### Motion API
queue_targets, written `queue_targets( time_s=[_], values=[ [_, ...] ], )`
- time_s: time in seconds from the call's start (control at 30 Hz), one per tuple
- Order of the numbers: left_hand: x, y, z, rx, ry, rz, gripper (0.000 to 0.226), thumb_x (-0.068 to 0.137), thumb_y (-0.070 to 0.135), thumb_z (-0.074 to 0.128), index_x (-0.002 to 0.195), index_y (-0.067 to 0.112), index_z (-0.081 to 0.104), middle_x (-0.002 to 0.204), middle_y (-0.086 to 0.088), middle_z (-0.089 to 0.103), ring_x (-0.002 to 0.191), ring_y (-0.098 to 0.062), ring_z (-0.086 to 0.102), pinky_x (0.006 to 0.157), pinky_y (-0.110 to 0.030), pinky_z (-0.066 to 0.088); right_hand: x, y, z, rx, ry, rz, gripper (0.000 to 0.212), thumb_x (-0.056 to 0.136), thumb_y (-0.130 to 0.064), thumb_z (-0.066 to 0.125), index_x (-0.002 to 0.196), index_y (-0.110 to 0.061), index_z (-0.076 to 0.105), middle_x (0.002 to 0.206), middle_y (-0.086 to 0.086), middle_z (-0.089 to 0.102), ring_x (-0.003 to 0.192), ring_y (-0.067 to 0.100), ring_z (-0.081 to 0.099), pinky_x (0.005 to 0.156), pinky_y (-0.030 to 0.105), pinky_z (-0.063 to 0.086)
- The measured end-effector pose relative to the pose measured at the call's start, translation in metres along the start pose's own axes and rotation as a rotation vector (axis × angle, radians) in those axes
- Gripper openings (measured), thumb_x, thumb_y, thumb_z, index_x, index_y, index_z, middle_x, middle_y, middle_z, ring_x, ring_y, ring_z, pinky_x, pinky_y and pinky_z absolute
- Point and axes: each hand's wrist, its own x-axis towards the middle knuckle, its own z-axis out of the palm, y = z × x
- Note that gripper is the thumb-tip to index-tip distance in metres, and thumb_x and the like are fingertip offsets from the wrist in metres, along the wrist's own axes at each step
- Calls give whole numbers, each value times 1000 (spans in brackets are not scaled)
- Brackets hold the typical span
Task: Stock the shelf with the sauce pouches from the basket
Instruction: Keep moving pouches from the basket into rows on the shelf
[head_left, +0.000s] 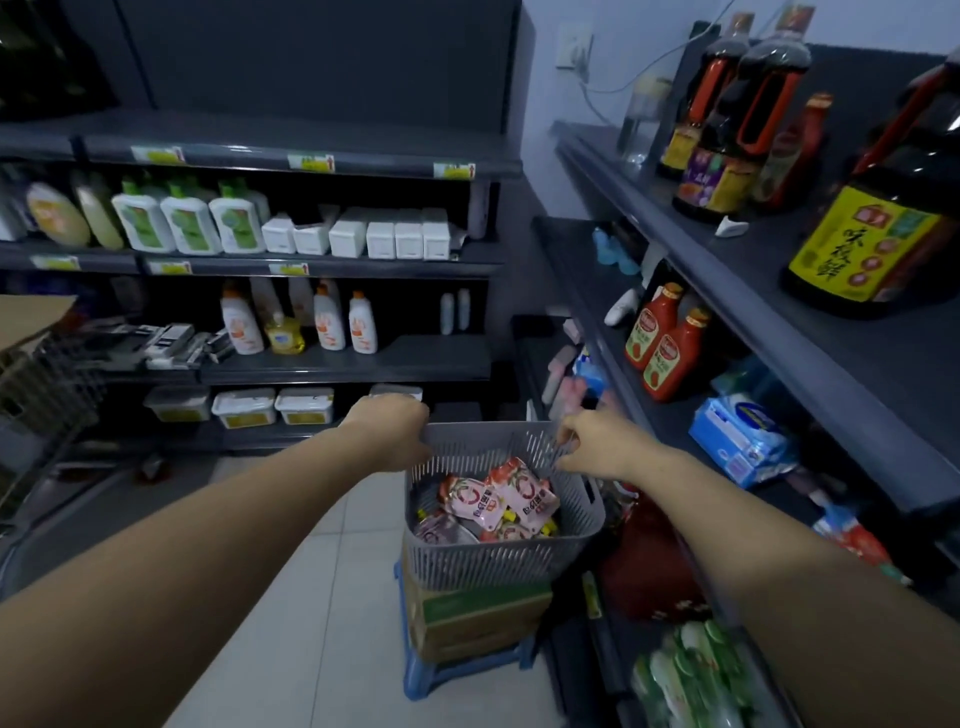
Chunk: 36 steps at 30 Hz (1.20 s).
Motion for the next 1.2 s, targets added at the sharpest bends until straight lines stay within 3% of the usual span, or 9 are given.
queue_targets(
  time_s=[0.1,0.3,0.5,0.7,0.87,0.93,1.03,1.1,1.2],
  values=[
    [42,-1,5,-8,-4,-7,30,87,33,54,106,10,58,113,-9,59,105,-28,55,77,-32,39,43,19,-3,-11,-45,23,31,81,-30,65,108,-15,62,132,21,49,120,31,46,92,34,44],
    [101,-12,38,-37,-88,-19,39,86,41,55,117,16,59,120,-4,60,112,-24,54,88,-34,44,105,37,20,15,-210,61,33,83,-27,63,105,-3,65,103,12,65,101,24,60,88,35,50],
    [156,-33,75,-56,-198,35,37,87,39,53,116,16,59,122,-5,59,114,-24,53,94,-34,42,165,50,62,27,-351,144,11,84,-20,60,80,-10,58,83,10,58,86,26,59,66,28,38],
    [217,-64,106,-100,-277,136,34,88,34,53,118,17,57,121,-4,59,112,-24,53,91,-33,42,212,57,117,79,-487,318,25,84,-22,60,62,-13,51,68,5,52,70,21,53,57,28,41],
    [261,-80,131,-136,-303,172,27,88,31,50,109,16,59,114,-5,62,104,-24,58,84,-32,45,240,65,142,228,-497,455,38,90,-19,53,55,-16,39,65,5,48,64,18,47,49,24,29],
    [271,-77,141,-176,-280,138,24,89,27,47,106,15,60,112,-5,63,102,-25,60,82,-32,46,247,65,150,316,-486,509,31,93,-14,49,61,-15,47,67,4,49,76,20,52,53,20,36],
    [281,-67,158,-220,-284,126,28,89,26,46,112,18,59,116,-5,63,105,-27,61,84,-33,49,255,73,172,419,-559,576,22,93,-11,46,98,2,63,93,20,65,106,34,60,77,34,51],
    [288,-61,172,-232,-304,157,29,89,27,46,114,19,58,119,-5,62,106,-27,61,84,-33,49,260,76,181,459,-560,579,24,92,-15,53,97,7,62,94,21,65,108,35,59,80,36,49],
    [299,-54,194,-262,-331,179,31,88,26,47,116,17,59,121,-6,61,109,-27,59,86,-33,51,271,81,196,569,-525,655,39,88,-16,61,117,11,56,109,24,64,109,37,58,92,42,49]
  ],
)
